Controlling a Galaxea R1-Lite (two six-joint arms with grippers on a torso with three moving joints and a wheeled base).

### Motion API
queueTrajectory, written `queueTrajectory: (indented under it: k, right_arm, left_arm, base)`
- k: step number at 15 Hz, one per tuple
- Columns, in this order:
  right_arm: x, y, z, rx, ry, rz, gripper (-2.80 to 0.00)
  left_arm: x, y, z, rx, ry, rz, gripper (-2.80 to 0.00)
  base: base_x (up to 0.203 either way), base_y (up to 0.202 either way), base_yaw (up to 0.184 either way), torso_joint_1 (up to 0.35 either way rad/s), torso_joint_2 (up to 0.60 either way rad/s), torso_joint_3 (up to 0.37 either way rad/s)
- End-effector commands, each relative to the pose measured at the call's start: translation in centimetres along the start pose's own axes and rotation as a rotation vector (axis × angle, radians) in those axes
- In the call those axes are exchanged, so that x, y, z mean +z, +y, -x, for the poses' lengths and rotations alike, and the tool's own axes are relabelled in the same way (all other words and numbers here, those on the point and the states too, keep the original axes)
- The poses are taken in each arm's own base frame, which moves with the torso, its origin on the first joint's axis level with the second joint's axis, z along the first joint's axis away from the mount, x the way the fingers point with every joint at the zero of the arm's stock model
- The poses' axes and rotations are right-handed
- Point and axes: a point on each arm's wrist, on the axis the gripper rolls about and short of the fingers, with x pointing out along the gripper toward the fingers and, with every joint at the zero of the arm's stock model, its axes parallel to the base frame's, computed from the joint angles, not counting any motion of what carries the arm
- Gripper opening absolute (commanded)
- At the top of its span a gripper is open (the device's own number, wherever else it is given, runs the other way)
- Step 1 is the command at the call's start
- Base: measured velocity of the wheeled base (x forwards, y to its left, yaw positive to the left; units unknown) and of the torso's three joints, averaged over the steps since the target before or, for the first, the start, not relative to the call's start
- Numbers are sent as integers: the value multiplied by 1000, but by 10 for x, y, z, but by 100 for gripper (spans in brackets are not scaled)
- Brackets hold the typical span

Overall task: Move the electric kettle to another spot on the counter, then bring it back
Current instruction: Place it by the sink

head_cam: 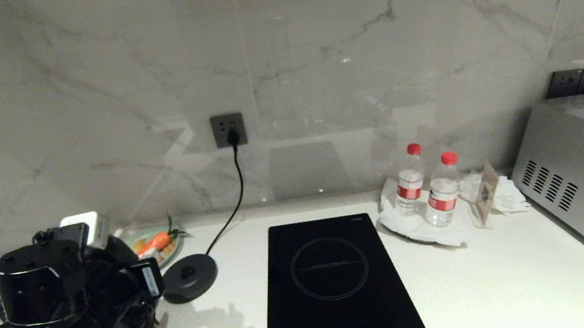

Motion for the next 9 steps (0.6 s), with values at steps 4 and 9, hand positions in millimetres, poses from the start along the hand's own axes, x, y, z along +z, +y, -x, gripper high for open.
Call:
queueTrajectory:
  k: [4,9]
  right_arm:
    - [0,0,0,2,0,-1,-280]
    - [0,0,0,-1,0,1,-280]
  left_arm:
    - [-4,3,5,4,6,19,-280]
    - [2,5,11,1,-25,32,-280]
  base:
    - [0,0,0,0,0,0]
    - [0,0,0,0,0,0]
